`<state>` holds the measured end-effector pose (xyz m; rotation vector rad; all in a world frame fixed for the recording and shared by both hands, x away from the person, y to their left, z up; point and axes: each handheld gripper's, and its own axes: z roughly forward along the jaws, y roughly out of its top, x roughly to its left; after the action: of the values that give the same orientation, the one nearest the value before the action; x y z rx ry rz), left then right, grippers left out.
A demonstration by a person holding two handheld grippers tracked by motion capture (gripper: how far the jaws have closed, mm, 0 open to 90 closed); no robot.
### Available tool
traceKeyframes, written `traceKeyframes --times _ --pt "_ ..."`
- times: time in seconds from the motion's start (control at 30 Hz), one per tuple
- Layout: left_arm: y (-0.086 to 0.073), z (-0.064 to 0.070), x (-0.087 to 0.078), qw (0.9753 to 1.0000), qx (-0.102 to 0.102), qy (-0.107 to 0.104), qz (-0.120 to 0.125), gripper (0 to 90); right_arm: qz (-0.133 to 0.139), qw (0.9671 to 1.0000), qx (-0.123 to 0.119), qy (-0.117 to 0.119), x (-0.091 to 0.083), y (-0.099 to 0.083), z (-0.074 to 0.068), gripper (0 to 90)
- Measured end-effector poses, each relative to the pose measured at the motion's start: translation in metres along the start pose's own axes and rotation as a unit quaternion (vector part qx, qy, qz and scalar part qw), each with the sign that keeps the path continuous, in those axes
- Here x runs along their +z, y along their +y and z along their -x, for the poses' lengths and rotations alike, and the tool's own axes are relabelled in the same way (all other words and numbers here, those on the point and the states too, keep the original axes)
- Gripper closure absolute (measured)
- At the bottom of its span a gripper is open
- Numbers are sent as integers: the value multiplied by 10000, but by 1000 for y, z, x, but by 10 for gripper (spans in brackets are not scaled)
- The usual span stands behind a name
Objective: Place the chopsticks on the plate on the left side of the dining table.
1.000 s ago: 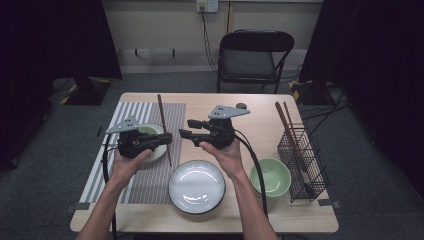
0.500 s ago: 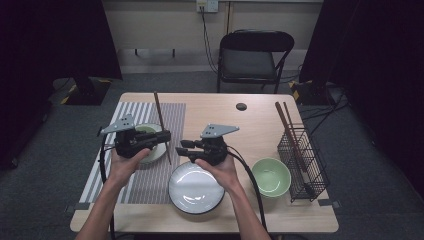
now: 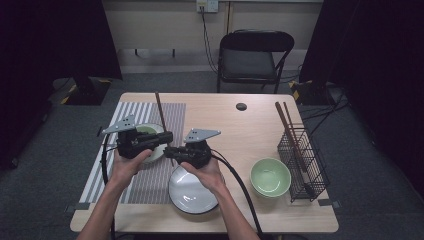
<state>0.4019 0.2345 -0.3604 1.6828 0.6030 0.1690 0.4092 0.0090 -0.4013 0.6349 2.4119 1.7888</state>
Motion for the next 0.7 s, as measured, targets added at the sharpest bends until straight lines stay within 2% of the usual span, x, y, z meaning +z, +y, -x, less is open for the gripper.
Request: traceKeyframes --times 0.23,0.37,0.43,0.57,0.63,0.7 --pt "2 3 1 10000 -6 -39 29 847 67 9999 -21 97 -2 0 1 857" --pt "3 4 0 10000 13 -11 48 846 91 9999 -107 18 -4 1 -1 860" --pt "3 2 0 9999 -32 -70 69 846 97 9999 -72 41 -4 2 -1 861" --pt "2 2 -1 10000 46 4 5 837 26 10000 -95 18 -4 1 -1 863" --pt "2 2 -1 9999 82 60 -2 808 18 10000 -84 18 -6 1 -1 864" --pt "2 2 -1 9998 116 174 -45 735 -17 9999 -104 12 -7 1 -2 863"
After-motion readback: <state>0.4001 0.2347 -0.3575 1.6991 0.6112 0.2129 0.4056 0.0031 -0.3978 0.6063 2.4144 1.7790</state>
